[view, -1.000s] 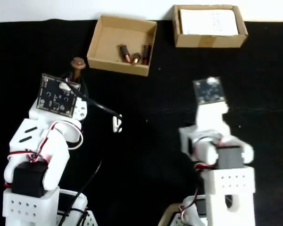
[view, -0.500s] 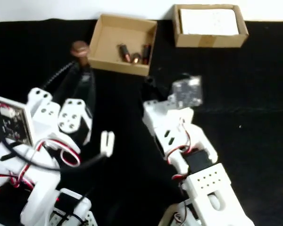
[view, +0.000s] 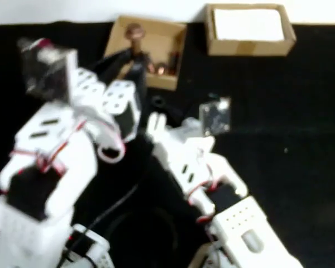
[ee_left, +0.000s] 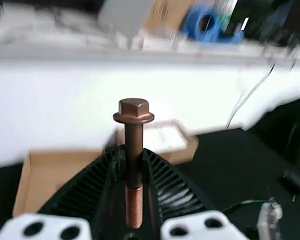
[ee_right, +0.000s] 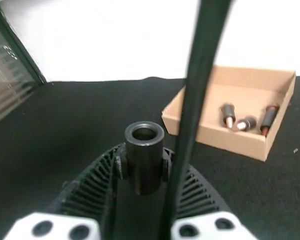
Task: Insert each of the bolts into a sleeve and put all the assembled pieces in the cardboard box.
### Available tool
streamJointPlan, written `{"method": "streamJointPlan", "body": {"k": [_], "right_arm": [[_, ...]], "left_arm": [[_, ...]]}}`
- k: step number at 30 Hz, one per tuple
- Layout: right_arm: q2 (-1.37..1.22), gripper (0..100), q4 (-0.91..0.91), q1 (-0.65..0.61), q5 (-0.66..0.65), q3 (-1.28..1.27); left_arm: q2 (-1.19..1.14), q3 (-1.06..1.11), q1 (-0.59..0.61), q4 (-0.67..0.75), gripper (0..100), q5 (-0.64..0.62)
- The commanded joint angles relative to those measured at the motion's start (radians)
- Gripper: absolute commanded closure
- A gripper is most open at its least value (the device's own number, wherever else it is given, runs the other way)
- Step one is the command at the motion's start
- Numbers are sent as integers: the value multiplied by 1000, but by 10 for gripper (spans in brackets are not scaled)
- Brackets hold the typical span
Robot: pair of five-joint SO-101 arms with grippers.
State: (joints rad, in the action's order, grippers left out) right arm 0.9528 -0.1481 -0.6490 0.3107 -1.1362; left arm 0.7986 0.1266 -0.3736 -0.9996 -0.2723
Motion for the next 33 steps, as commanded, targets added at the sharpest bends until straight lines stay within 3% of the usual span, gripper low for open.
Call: {"method": "streamJointPlan", "body": {"k": [1, 8, 26, 33], "right_arm": [[13, 991, 21, -7, 6, -7], [13, 991, 21, -7, 6, -8], [18, 991, 21, -7, 8, -1], [18, 991, 21, -7, 9, -1]], "left_arm": [[-18, 13, -16, -17, 991, -8], [-24, 114, -94, -12, 991, -6], [-30, 203, -93, 130, 991, 0], [-147, 193, -96, 130, 991, 0]]}}
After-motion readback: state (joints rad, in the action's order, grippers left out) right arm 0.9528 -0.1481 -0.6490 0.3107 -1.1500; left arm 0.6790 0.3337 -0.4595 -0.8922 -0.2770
